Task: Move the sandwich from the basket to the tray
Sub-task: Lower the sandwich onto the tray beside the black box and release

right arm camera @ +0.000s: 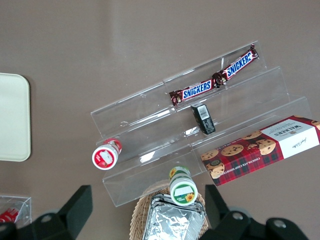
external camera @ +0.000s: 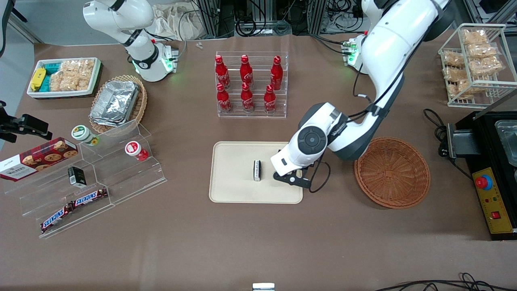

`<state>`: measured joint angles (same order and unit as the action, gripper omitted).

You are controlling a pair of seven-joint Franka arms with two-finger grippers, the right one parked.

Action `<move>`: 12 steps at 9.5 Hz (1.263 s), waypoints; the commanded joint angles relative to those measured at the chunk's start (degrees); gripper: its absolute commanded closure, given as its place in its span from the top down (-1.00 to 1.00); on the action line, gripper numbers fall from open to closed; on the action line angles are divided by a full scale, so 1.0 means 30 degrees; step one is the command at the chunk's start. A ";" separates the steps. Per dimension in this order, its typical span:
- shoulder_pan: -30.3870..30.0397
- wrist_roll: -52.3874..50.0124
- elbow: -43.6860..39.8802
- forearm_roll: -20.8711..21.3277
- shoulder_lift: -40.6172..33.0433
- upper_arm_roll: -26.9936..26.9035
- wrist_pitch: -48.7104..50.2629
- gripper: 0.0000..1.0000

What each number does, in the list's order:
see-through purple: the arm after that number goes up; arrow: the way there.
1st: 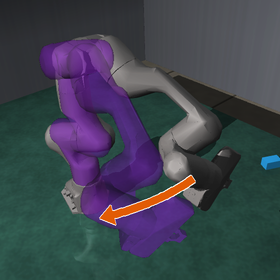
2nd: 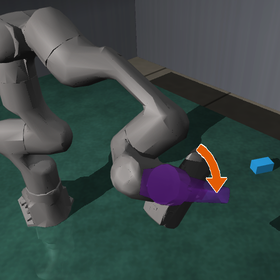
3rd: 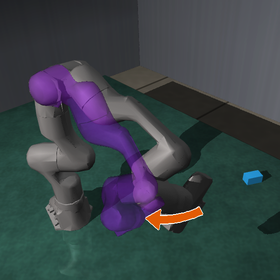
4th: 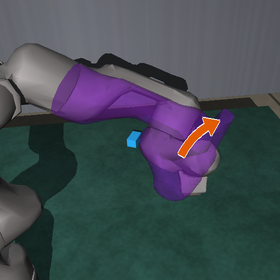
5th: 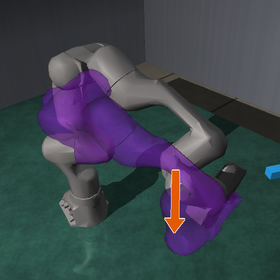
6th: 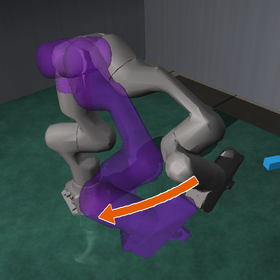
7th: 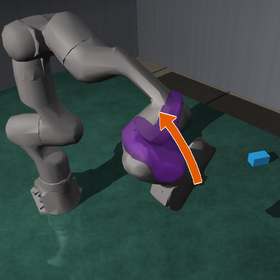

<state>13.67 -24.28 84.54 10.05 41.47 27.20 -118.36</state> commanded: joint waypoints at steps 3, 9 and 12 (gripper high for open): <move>0.0276 -0.0052 -0.0672 0.0431 0.1586 -0.0043 -0.0890 -0.91; -0.0219 -0.0112 -0.0641 0.0225 0.1211 -0.0043 -0.0104 0.99; -0.1651 0.0529 -0.0643 0.0372 -0.1592 -0.0014 0.2698 0.99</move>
<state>10.92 -23.81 81.33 10.30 42.43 26.94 -114.95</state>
